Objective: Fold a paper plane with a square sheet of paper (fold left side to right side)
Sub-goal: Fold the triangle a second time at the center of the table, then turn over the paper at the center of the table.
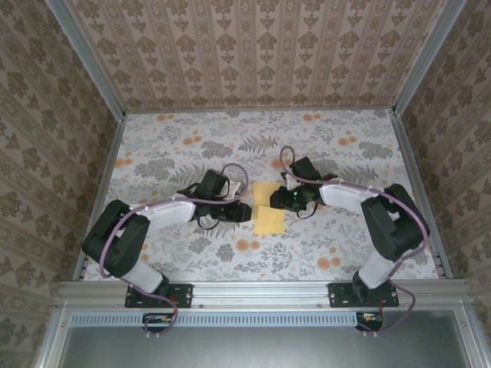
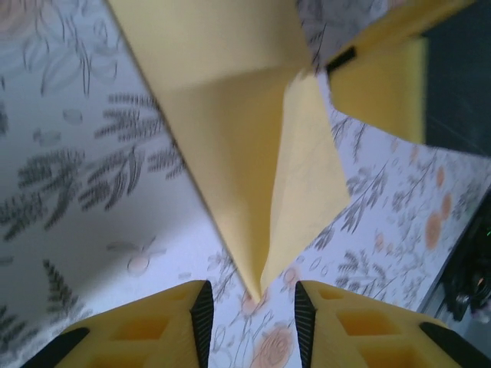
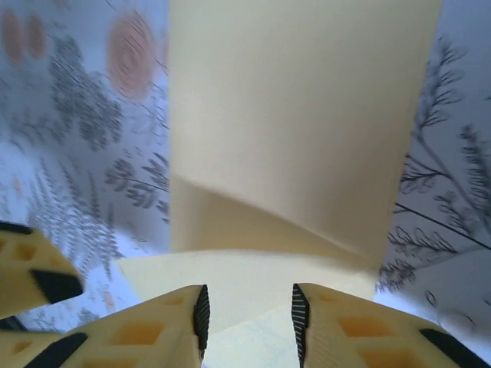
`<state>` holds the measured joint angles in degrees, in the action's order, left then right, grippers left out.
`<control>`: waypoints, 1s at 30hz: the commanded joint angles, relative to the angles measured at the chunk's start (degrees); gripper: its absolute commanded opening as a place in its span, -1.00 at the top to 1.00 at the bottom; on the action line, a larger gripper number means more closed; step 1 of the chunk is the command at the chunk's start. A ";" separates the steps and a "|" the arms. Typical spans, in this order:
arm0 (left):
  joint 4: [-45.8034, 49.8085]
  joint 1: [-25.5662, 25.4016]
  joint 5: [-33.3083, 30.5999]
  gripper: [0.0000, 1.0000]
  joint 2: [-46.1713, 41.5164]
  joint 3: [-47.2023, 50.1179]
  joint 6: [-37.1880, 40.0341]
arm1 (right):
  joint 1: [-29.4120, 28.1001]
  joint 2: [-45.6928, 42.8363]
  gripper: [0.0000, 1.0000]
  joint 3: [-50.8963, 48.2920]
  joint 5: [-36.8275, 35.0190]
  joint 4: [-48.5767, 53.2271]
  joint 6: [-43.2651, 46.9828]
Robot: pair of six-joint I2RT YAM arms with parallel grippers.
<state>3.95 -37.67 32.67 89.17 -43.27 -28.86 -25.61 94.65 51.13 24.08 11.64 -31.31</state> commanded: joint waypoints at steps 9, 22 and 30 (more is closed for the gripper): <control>-8.99 0.24 5.98 0.10 10.63 -6.55 -2.69 | 3.30 -10.93 -0.35 -8.10 -2.71 -3.11 0.03; -8.21 0.09 2.31 0.87 9.75 -6.03 -1.83 | 2.76 -6.84 -0.24 -10.62 6.52 -9.04 -4.57; -8.04 0.19 -0.44 0.87 6.69 -3.44 -1.99 | 1.04 -2.20 -0.15 -8.53 8.26 -11.96 -6.70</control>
<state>-4.51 -37.47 33.76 98.13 -47.70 -31.48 -23.99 91.29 41.04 30.22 1.61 -36.47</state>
